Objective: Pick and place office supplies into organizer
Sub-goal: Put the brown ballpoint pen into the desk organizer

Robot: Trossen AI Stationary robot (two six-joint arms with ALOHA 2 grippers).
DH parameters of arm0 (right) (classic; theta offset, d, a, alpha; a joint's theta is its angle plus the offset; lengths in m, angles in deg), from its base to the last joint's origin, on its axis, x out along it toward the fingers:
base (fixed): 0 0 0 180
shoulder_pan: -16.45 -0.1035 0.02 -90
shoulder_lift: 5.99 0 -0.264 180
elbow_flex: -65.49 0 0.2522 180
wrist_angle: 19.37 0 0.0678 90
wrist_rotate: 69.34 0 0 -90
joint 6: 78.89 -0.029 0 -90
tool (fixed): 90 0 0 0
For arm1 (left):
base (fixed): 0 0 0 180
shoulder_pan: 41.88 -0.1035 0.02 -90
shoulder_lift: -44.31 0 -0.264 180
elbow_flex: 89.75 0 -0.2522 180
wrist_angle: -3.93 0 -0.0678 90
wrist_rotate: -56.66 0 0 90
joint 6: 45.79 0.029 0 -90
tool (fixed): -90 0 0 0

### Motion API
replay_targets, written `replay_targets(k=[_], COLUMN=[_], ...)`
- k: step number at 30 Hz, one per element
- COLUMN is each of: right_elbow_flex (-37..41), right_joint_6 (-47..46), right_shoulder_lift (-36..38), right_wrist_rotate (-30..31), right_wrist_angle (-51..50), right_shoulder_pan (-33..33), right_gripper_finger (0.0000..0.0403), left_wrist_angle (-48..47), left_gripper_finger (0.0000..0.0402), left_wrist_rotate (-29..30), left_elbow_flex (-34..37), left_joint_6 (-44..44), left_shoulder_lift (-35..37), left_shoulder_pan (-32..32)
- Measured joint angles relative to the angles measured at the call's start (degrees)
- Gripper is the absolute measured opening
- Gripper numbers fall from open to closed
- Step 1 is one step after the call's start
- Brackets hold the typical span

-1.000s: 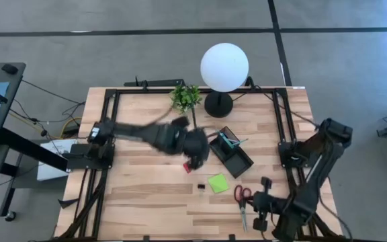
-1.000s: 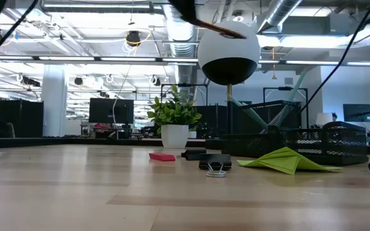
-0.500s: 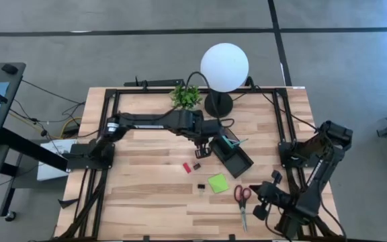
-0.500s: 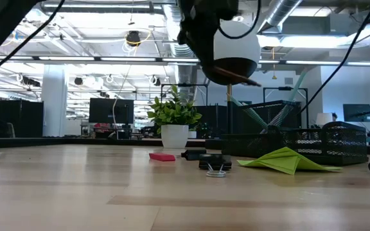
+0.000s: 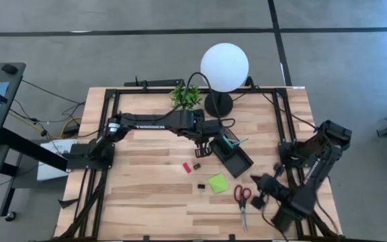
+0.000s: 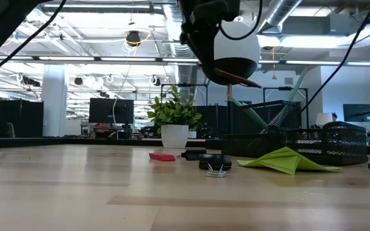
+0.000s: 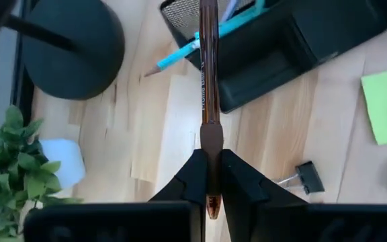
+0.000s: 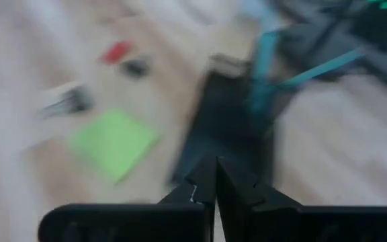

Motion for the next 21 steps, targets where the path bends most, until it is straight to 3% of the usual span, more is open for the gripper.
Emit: replay_targets(k=[6, 10, 15, 21], right_elbow_flex=[5.0, 12.5, 21.4, 30.0], right_joint_6=[-1.8, -2.8, -3.8, -0.4], right_shoulder_lift=[0.8, 4.0, 12.7, 19.5], right_wrist_rotate=[-0.2, -1.8, 7.3, 9.6], right_wrist_angle=[-2.4, 3.5, 12.4, 19.1], right_shoulder_pan=[10.1, 13.5, 15.2, 23.4], right_gripper_finger=[0.0001, 0.0, 0.0, 0.0], left_wrist_angle=[-3.9, -8.3, -10.5, -10.5], left_gripper_finger=[0.0012, 0.0011, 0.0011, 0.0011], left_wrist_rotate=[8.3, 8.8, 8.9, 9.2], left_elbow_flex=[-0.7, -2.1, -4.1, -6.5], left_joint_6=[-2.2, -2.5, -1.1, 0.9], left_shoulder_lift=[0.5, 0.5, 0.6, 0.6], left_shoulder_pan=[1.2, 1.3, 1.4, 1.7])
